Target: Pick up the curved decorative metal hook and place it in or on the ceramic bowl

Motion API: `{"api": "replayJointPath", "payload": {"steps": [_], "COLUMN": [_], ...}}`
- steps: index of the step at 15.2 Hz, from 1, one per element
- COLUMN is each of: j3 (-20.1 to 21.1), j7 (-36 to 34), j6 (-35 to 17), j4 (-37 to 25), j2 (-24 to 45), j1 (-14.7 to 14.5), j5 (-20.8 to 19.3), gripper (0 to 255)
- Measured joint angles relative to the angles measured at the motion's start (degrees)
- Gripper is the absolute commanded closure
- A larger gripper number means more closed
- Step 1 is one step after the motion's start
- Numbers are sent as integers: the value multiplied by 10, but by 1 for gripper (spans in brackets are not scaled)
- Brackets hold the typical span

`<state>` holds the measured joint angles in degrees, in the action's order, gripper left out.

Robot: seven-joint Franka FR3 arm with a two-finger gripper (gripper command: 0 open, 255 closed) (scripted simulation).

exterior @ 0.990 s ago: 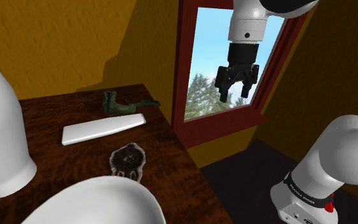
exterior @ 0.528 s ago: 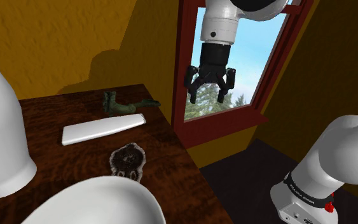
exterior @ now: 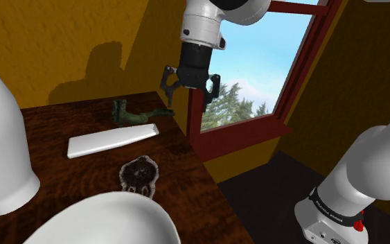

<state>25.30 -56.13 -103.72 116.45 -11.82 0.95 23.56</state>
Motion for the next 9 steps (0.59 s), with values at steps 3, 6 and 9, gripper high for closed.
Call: {"api": "replayJointPath", "payload": {"steps": [3, 6, 9], "j3": [14, 28, 31], "j7": [-61, -132, -171], "j6": [-25, -48, -67], "j4": [-51, -114, -145], "j2": [59, 123, 162], "j1": [2, -4, -8], "j5": [-9, -26, -37], "gripper": [0, 0, 0]}}
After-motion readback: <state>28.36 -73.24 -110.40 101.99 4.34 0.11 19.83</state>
